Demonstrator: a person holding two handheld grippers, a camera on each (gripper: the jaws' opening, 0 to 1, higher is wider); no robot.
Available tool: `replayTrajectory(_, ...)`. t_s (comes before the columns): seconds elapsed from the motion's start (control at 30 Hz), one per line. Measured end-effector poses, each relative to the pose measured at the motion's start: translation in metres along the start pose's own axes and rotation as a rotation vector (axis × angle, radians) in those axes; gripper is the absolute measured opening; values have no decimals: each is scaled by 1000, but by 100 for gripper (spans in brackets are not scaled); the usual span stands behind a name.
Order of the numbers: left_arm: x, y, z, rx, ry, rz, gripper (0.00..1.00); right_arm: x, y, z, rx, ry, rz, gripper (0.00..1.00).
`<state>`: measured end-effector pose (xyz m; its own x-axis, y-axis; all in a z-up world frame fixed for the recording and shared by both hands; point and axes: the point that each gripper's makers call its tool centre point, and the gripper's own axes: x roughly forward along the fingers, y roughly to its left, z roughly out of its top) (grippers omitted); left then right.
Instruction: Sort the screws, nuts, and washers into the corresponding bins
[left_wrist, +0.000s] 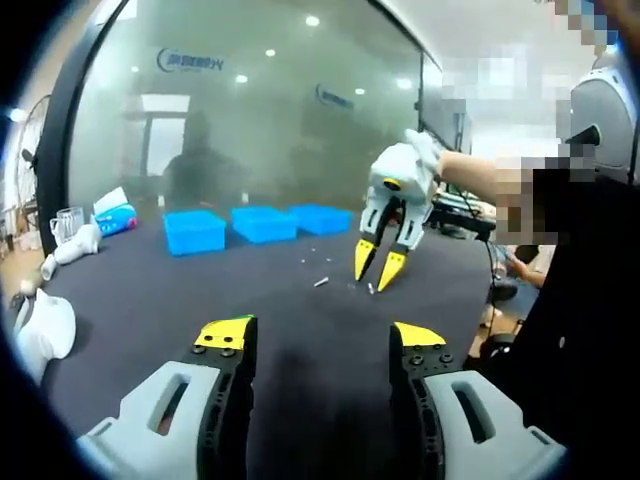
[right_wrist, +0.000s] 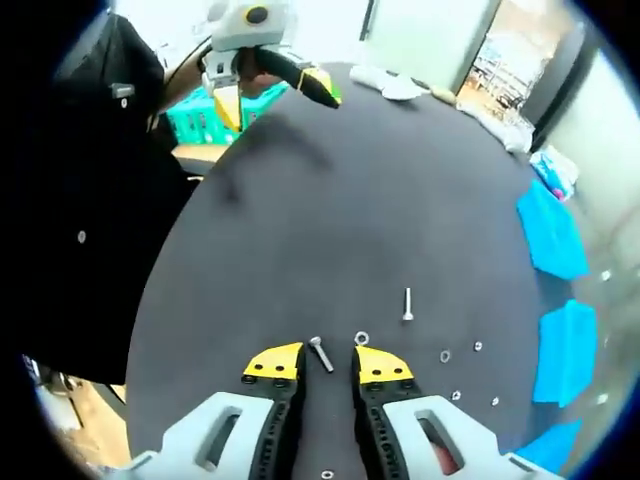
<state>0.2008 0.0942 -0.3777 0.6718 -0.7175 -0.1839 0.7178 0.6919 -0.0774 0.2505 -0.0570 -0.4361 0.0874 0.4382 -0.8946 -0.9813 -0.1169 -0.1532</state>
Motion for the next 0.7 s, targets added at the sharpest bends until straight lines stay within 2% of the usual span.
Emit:
replayTrajectory(0.27,-1,2,0,-2,-1,8,51,3,2,-2,8,7,15,11)
replayTrajectory(0.4,-1,1,0,-4,-4,-1,51,4,9,-2,39,7,46,2)
replayTrajectory(0.5,-1,0,0,-5,-6,-3,51,4,9,-2,61,4,43,2)
replayTrajectory(0.7,-1,-1,1,-2,-5,-4,51,1,10,-2,135,-55,42,1)
